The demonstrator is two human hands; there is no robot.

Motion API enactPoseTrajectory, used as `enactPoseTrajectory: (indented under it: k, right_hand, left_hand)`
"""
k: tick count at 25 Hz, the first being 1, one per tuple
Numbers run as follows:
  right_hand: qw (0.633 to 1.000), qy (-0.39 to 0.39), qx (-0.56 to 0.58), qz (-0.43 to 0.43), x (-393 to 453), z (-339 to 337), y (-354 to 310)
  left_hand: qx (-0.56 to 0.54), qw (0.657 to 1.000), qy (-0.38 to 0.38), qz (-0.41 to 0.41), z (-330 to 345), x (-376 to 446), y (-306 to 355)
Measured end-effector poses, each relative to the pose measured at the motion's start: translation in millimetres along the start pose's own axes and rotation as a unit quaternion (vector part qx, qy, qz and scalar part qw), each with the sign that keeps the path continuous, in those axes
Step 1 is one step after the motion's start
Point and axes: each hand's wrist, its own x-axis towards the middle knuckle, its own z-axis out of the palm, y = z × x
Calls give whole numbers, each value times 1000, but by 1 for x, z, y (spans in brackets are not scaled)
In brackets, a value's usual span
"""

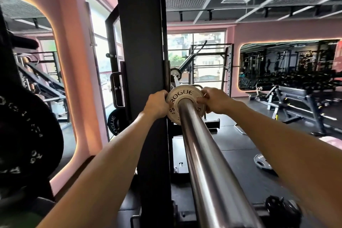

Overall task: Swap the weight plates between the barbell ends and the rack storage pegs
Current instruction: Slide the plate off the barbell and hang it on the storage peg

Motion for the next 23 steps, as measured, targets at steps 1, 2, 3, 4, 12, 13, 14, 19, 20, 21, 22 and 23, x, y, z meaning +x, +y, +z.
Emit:
enactPoseTrajectory:
  k: [1,2,3,4,12,13,14,19,20,21,22,23]
  right_hand:
    - [1000,-4,6,-3,-11,-3,-3]
    - [1000,-5,15,-8,-21,-5,-5]
    - [1000,-3,25,-11,-32,-8,-8]
    - [999,-1,33,-15,-47,-12,-13]
    - [997,-9,65,-30,-190,-47,-56]
    - [998,-7,58,-35,-209,-52,-62]
    - [998,-5,54,-37,-228,-56,-68]
    - [997,-6,63,-47,-304,-76,-90]
    - [997,-6,63,-47,-314,-78,-93]
    - [997,-4,64,-51,-323,-81,-95]
    - [997,-7,65,-47,-333,-84,-99]
    - [996,-10,70,-49,-341,-86,-102]
  left_hand:
    - [1,1000,-1,1,-4,-8,3]
    - [7,1000,-2,3,-8,-17,6]
    - [14,1000,-2,3,-12,-26,10]
    - [18,1000,-2,1,-17,-39,14]
    - [-18,1000,17,9,-69,-173,54]
    - [-21,1000,16,10,-77,-191,60]
    - [-22,1000,15,12,-83,-209,66]
    - [-24,999,22,17,-111,-282,89]
    - [-21,999,22,17,-115,-292,92]
    - [-19,999,21,19,-121,-303,95]
    - [-19,999,21,20,-126,-313,97]
    - [-20,999,21,19,-131,-321,99]
